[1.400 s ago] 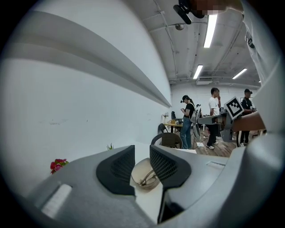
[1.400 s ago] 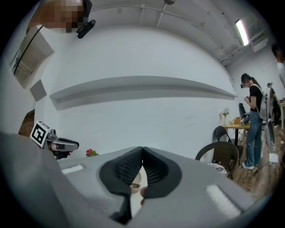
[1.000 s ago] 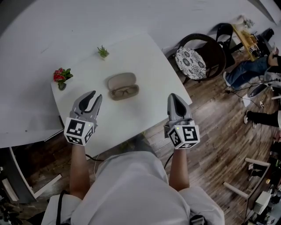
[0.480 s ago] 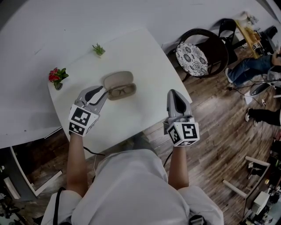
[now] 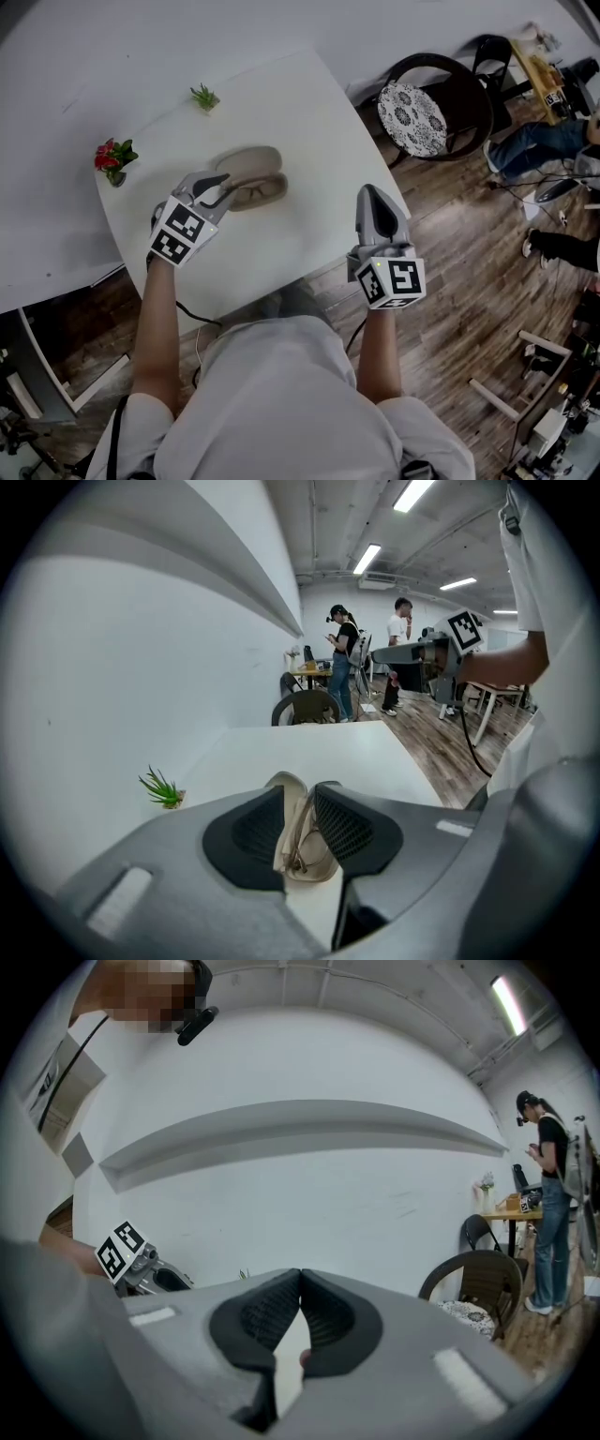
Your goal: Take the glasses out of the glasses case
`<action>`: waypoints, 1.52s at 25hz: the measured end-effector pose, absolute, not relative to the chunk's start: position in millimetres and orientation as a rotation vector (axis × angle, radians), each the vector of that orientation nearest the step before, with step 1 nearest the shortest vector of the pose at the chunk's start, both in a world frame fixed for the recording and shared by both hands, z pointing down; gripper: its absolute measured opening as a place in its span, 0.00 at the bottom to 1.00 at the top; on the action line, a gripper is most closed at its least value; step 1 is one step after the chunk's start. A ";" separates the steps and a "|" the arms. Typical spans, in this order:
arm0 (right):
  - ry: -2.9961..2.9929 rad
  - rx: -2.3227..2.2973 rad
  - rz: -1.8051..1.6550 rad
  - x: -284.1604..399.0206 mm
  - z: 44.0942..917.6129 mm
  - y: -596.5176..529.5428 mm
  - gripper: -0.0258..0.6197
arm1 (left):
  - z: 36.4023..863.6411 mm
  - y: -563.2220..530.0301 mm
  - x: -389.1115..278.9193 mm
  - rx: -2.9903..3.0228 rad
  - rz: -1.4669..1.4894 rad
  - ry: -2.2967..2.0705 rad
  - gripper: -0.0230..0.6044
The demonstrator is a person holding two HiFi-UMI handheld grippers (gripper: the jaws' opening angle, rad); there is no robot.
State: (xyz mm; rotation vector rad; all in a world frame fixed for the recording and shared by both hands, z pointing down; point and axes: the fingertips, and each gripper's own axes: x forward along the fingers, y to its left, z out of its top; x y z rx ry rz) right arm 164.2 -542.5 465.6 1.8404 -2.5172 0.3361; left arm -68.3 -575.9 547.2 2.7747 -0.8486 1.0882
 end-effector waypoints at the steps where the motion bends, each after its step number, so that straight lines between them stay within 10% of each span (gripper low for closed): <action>1: -2.514 1.838 0.339 164.9 467.3 -544.0 0.04 | 553.3 -577.2 -65.7 2.772 1.121 -0.821 0.22; 38: -2.430 1.791 0.453 193.7 518.7 -584.0 0.04 | 693.7 -606.5 -31.4 2.524 1.681 -0.385 0.13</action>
